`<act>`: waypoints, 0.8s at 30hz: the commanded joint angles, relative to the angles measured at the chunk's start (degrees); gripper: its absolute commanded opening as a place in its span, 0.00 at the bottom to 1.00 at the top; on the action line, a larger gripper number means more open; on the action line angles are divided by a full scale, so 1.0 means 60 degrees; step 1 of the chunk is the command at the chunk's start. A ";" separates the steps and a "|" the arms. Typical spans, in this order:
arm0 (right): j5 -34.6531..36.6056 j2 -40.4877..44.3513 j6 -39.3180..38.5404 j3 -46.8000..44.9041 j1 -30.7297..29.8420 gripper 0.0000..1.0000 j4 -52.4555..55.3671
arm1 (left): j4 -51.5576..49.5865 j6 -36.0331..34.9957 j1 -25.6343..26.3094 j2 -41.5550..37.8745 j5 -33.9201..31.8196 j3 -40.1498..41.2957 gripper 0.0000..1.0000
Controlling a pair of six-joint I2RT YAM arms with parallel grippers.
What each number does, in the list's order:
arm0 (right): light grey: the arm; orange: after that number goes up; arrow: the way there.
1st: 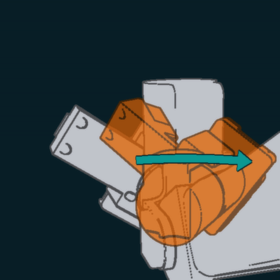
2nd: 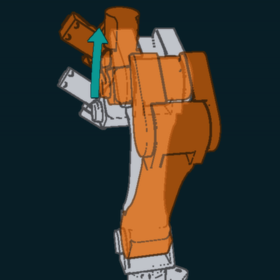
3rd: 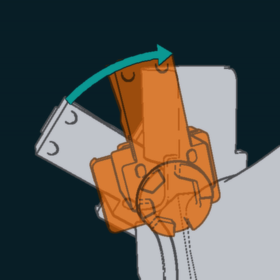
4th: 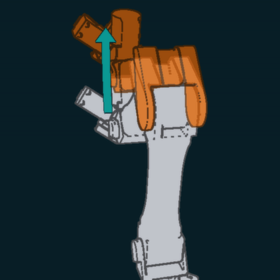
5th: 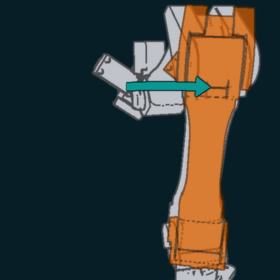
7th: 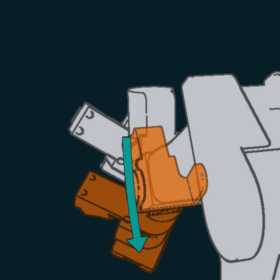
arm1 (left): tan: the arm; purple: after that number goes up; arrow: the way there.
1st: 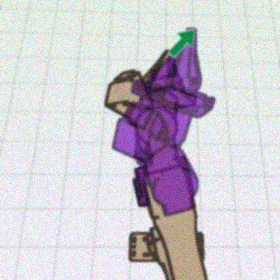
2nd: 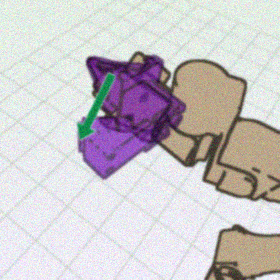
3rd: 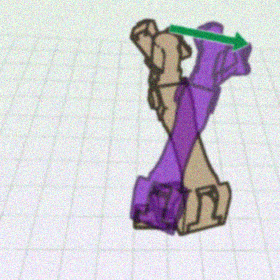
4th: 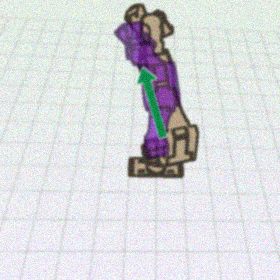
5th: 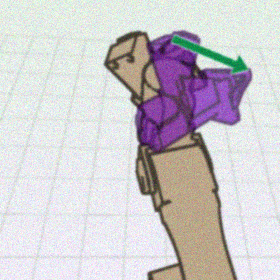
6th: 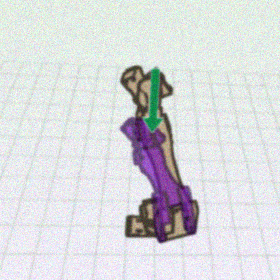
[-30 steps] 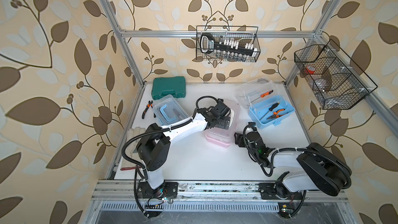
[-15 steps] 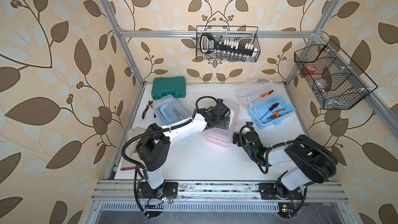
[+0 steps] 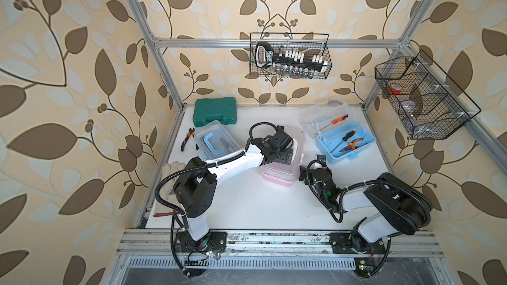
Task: Close toolboxes
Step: Fasten the toolbox latch on the toolbox.
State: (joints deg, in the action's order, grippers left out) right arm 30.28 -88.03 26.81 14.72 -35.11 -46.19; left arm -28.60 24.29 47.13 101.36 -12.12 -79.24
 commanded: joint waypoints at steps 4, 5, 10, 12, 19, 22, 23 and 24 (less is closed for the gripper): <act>0.0346 0.0589 0.0054 0.0022 0.0000 0.98 -0.0211 | -0.0587 -0.0257 0.0025 -0.0106 0.0303 0.0323 0.99; 0.0256 0.0634 0.0002 0.0051 0.0000 0.98 -0.0153 | -0.0566 -0.0267 0.0025 -0.0095 0.0312 0.0318 0.99; -0.0285 0.0805 -0.0147 0.0270 0.0031 0.97 0.0220 | -0.0564 -0.0262 0.0027 -0.0091 0.0351 0.0288 0.99; -0.0808 0.0892 -0.0071 0.0370 0.0174 0.97 0.0538 | -0.0572 -0.0262 0.0025 -0.0092 0.0339 0.0287 0.99; -0.2325 0.1698 0.0611 0.0352 0.0879 0.93 0.1506 | -0.0566 -0.0284 0.0025 -0.0161 0.0305 0.0323 0.99; -0.2718 0.2106 0.0692 0.0457 0.1062 0.92 0.2001 | -0.0540 -0.0284 0.0025 -0.0125 0.0335 0.0309 0.99; -0.2838 0.2248 0.0703 0.0532 0.1097 0.92 0.2199 | -0.0536 -0.0290 0.0025 -0.0112 0.0349 0.0304 0.99; -0.2957 0.2357 0.0712 0.0596 0.1142 0.92 0.2332 | -0.0538 -0.0285 0.0025 -0.0113 0.0370 0.0290 0.99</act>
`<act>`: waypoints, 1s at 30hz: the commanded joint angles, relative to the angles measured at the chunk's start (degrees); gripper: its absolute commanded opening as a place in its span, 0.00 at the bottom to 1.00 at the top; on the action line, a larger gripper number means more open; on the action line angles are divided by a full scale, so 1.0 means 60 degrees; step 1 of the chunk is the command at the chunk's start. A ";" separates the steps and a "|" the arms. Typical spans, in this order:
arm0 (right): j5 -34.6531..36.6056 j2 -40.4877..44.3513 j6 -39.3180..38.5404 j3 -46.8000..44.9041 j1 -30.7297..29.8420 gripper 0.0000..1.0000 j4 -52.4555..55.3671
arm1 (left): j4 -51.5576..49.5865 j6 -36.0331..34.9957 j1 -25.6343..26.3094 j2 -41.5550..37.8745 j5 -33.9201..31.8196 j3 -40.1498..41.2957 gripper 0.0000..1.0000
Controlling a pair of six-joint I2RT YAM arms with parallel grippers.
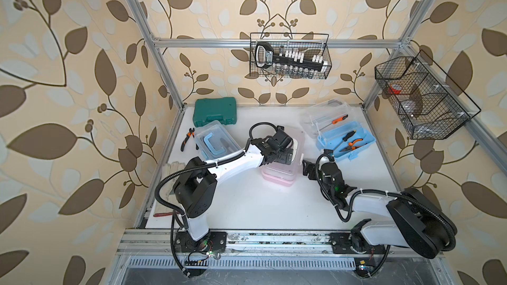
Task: Close toolboxes
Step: Fasten the toolbox latch on the toolbox.
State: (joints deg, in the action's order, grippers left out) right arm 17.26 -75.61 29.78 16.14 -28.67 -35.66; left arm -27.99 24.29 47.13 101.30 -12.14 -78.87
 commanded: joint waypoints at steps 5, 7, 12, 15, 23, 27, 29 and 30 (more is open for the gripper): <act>-0.1887 0.0570 0.0455 0.0723 0.0433 0.91 0.1302 | -0.0638 -0.0285 0.0025 -0.0108 0.0376 0.0226 0.99; -0.2332 0.0535 0.0709 0.0810 0.0623 0.90 0.1466 | -0.0642 -0.0296 0.0025 -0.0113 0.0390 0.0228 0.99; -0.3445 0.0264 0.1365 0.0989 0.1207 0.82 0.1594 | -0.0642 -0.0284 0.0025 -0.0091 0.0427 0.0197 0.99; -0.3852 0.0130 0.1538 0.1214 0.1350 0.77 0.1798 | -0.0655 -0.0295 0.0025 -0.0080 0.0405 0.0182 0.99; -0.4522 -0.0177 0.1758 0.2085 0.1363 0.70 0.2861 | -0.0638 -0.0313 0.0025 -0.0042 0.0457 0.0097 0.99; -0.4633 -0.0345 0.1858 0.2339 0.1322 0.66 0.3278 | -0.0609 -0.0314 0.0025 -0.0037 0.0514 0.0079 0.99; -0.4594 -0.0376 0.1928 0.2392 0.1270 0.65 0.3392 | -0.0595 -0.0321 0.0025 -0.0037 0.0528 0.0084 0.99; -0.4576 -0.0376 0.1961 0.2414 0.1237 0.64 0.3426 | -0.0605 -0.0316 0.0025 -0.0049 0.0520 0.0086 0.99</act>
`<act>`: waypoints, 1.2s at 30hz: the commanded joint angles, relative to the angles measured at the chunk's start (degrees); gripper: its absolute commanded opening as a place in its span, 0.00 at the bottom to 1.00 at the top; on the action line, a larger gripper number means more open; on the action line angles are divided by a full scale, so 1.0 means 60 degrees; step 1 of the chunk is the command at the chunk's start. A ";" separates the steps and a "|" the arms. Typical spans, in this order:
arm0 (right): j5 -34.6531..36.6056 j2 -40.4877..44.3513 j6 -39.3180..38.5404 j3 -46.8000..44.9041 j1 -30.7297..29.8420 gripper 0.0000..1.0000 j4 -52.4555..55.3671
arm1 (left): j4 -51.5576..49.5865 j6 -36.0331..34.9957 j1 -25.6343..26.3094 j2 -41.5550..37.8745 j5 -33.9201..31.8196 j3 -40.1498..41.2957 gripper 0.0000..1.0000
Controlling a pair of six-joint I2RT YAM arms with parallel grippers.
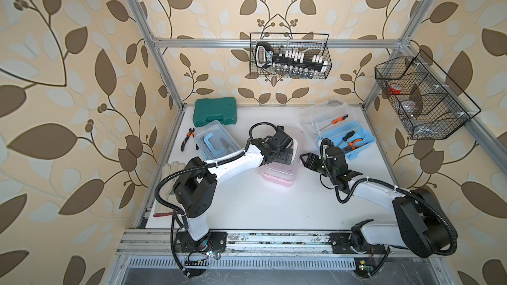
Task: Close toolboxes
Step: Fasten the toolbox latch on the toolbox.
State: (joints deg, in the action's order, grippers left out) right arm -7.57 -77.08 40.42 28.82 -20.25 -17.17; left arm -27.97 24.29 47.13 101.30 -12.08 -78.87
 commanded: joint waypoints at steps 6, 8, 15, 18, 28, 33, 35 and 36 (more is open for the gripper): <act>-0.0362 -0.0134 0.0284 0.0518 -0.0316 0.61 0.0754 | -0.0603 -0.0314 0.0025 -0.0138 0.0519 0.0115 0.99; -0.0478 -0.0106 0.0416 0.0465 -0.0324 0.59 0.0645 | -0.0576 -0.0312 0.0025 -0.0154 0.0533 0.0145 0.99; -0.0968 -0.0380 0.0850 0.0492 -0.0331 0.49 0.0093 | -0.0561 -0.0292 0.0025 -0.0175 0.0594 0.0213 0.99; -0.0972 -0.0368 0.0946 0.0459 -0.0333 0.45 -0.0020 | -0.0567 -0.0285 0.0025 -0.0198 0.0570 0.0239 0.99; -0.0995 -0.0251 0.1129 0.0178 -0.0273 0.29 -0.0311 | -0.0608 -0.0255 0.0025 -0.0203 0.0534 0.0271 0.99; -0.0843 -0.0141 0.1121 0.0050 -0.0204 0.26 -0.0232 | -0.0656 -0.0257 0.0025 -0.0248 0.0504 0.0269 0.99; -0.0807 -0.0103 0.1112 0.0002 -0.0177 0.26 -0.0210 | -0.0668 -0.0256 0.0025 -0.0256 0.0489 0.0280 0.99; -0.0790 -0.0103 0.1103 0.0002 -0.0180 0.25 -0.0171 | -0.0659 -0.0256 0.0025 -0.0256 0.0489 0.0271 0.99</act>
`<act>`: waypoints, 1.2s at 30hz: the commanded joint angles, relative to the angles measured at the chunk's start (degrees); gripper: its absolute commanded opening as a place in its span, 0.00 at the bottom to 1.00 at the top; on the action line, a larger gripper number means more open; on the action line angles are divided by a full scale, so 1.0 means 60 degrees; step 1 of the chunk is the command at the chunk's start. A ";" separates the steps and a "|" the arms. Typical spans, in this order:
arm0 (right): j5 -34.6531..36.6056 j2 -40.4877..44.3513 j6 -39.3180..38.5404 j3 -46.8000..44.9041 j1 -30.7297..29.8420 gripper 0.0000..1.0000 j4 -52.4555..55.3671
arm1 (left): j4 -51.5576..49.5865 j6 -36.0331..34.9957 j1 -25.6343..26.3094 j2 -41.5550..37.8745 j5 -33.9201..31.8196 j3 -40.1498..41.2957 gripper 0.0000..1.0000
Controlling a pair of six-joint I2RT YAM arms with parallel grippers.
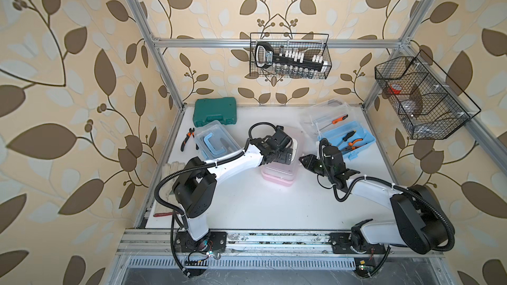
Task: Close toolboxes
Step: Fasten the toolbox latch on the toolbox.
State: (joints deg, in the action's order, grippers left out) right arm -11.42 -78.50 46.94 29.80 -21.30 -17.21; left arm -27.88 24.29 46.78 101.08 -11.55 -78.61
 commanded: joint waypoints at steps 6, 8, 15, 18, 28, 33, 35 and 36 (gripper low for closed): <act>-0.0074 0.0192 0.0065 -0.0366 0.0093 0.22 -0.0190 | -0.0686 -0.0266 0.0083 -0.0212 0.0399 0.0244 0.99; -0.0076 0.0214 0.0086 -0.0393 0.0137 0.21 -0.0230 | -0.0686 -0.0269 0.0083 -0.0213 0.0379 0.0244 0.99; 0.0151 0.0260 0.0044 -0.0353 0.0166 0.20 -0.0047 | -0.0700 -0.0270 0.0083 -0.0227 0.0387 0.0228 0.99; 0.0133 0.0059 -0.0001 -0.0240 0.0153 0.21 -0.0031 | -0.0695 -0.0257 0.0083 -0.0218 0.0401 0.0228 0.99; 0.0133 -0.0123 -0.0208 0.0109 0.0078 0.14 0.0084 | -0.0730 -0.0284 0.0083 -0.0220 0.0383 0.0182 0.99; 0.0428 0.0464 -0.0464 0.0267 0.0029 0.14 0.0677 | -0.0725 -0.0303 0.0083 -0.0220 0.0402 0.0181 0.99; 0.0525 0.0634 -0.0589 0.0384 -0.0029 0.14 0.0893 | -0.0708 -0.0312 0.0083 -0.0179 0.0424 0.0167 0.99; 0.0598 0.0693 -0.0644 0.0435 -0.0064 0.14 0.0993 | -0.0700 -0.0311 0.0083 -0.0169 0.0431 0.0167 0.99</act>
State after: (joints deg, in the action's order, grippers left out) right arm -8.73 -76.66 45.80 29.52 -20.93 -12.47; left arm -28.45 24.21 46.83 100.88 -10.57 -78.54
